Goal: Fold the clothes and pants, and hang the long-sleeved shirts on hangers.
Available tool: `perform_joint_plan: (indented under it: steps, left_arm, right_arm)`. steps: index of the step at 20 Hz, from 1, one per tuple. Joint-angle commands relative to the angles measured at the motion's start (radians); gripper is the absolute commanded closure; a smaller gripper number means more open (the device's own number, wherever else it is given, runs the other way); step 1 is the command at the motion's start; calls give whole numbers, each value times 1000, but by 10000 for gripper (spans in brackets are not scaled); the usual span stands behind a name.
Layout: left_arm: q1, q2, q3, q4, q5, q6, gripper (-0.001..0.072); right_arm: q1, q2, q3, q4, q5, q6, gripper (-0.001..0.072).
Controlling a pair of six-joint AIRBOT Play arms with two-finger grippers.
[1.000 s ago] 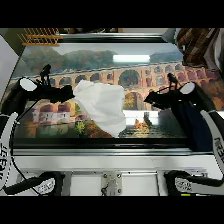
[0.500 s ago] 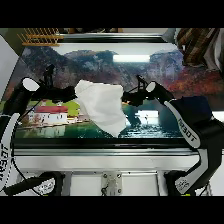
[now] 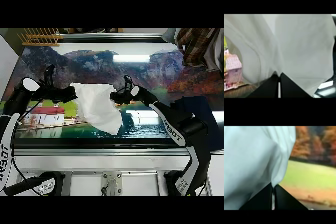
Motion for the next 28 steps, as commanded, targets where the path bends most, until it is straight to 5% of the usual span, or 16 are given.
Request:
perform_joint_plan:
  steps: [1, 5, 7, 18, 23, 28]
  left_arm:
    - [0, 2, 2, 1, 0, 0, 702]
    - [61, 85, 64, 2, -14, 0, 703]
    - [77, 174, 154, 1, -53, 0, 702]
    - [-104, 629, 412, 3, 5, -1, 702]
    - [-32, 687, 345, 66, 50, -24, 702]
    - [85, 542, 243, 52, -50, -32, 702]
  right_arm:
    - [11, 10, 20, -49, -41, -4, 701]
    - [-73, 169, 87, -491, 190, -4, 702]
    - [-136, 313, 117, -576, 274, -21, 702]
    - [-211, 1044, 150, -563, 338, -51, 702]
    - [-211, 1127, 150, -560, 378, 46, 703]
    - [-209, 966, 144, -524, 595, 83, 702]
